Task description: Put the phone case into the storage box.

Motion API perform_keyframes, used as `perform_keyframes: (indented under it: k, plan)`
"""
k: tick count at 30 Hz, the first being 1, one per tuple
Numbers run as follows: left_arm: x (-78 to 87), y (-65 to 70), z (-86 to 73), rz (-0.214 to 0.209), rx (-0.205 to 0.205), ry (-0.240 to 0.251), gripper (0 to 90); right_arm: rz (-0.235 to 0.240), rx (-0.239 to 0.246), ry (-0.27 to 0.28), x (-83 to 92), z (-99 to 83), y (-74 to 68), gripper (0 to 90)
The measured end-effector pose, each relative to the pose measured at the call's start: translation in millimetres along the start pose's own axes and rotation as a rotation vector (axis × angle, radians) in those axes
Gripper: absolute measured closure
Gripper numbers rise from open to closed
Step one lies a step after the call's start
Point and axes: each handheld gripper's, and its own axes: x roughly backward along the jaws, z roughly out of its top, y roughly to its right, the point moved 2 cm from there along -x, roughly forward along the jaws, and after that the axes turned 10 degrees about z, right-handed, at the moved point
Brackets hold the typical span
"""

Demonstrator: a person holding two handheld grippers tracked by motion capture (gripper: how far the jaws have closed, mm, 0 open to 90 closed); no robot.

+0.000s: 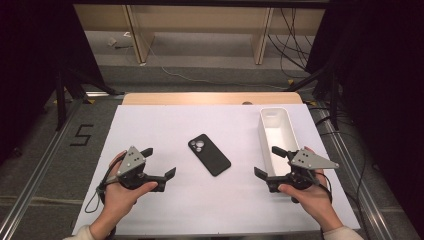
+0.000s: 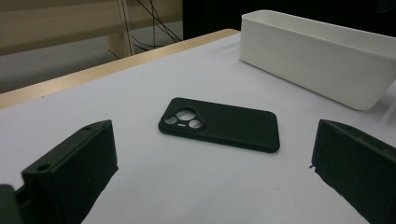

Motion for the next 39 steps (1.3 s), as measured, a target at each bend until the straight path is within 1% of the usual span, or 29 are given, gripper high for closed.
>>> perform_keyframes:
  k: [12,13,14,16,19,22,23,25,27,29,30,31,32,33,36,37,38,39]
  plan:
    - [0.1,-0.2,0.2,0.0,-0.001,0.001,0.0,0.0,0.002,0.002,-0.3,0.1,-0.4,9.9]
    - [0.0,0.0,0.2,0.0,0.0,0.001,0.0,0.004,0.002,0.002,-0.9,0.2,-1.0,13.6]
    - [0.0,0.0,0.2,0.0,0.0,0.001,0.0,0.007,0.003,0.002,-1.3,0.3,-1.3,15.4]
    - [0.0,0.0,0.4,0.0,-0.001,0.001,0.0,0.006,0.003,0.005,-2.2,0.5,-1.9,15.6]
    - [-0.7,0.4,0.0,-0.002,0.003,-0.002,0.0,-0.008,0.01,0.001,-9.1,2.7,-5.6,22.5]
    - [-0.6,0.6,0.0,-0.001,0.003,-0.002,0.0,-0.034,0.024,-0.018,-16.4,4.2,-7.2,35.5]
    - [-0.7,0.7,0.0,0.0,0.004,-0.001,0.0,-0.042,0.029,-0.024,-20.0,4.7,-7.5,41.1]
    - [-0.8,0.5,-0.1,0.0,0.004,-0.002,0.1,-0.066,0.032,-0.036,-25.2,5.6,-7.6,46.8]
    - [-0.9,0.2,-0.1,0.0,0.003,-0.002,0.1,-0.073,0.026,-0.041,-32.1,6.9,-7.7,52.5]
    - [-0.9,0.0,0.0,0.0,0.002,-0.002,0.3,-0.071,0.017,-0.044,-38.4,7.5,-7.6,56.0]
    - [-0.9,0.0,0.0,0.0,0.002,-0.002,0.4,-0.071,0.017,-0.044,-38.4,7.5,-7.6,56.0]
    - [-1.2,-0.2,-0.2,-0.001,0.002,-0.002,0.4,-0.076,0.023,-0.057,-44.2,7.1,-7.5,59.9]
    - [-1.2,-0.2,-0.2,-0.001,0.002,-0.002,0.5,-0.076,0.023,-0.057,-44.2,7.1,-7.5,59.9]
    - [-1.6,-0.1,-0.4,0.0,0.003,-0.004,0.6,-0.088,0.016,-0.069,-50.7,7.3,-6.0,61.4]
    - [-1.7,-0.1,-0.4,0.002,0.001,-0.005,1.0,-0.101,0.009,-0.076,-55.7,7.8,-4.7,64.0]
    - [-2.0,-0.2,-0.5,0.006,-0.001,-0.007,1.2,-0.113,0.003,-0.091,-61.2,7.6,-4.1,67.4]
    - [-2.0,-0.2,-0.5,0.006,-0.001,-0.007,1.4,-0.113,0.003,-0.091,-61.2,7.6,-4.1,67.4]
    - [-2.5,-0.4,-0.7,0.005,-0.003,-0.008,1.5,-0.121,0.001,-0.109,-66.4,6.7,-3.3,71.2]
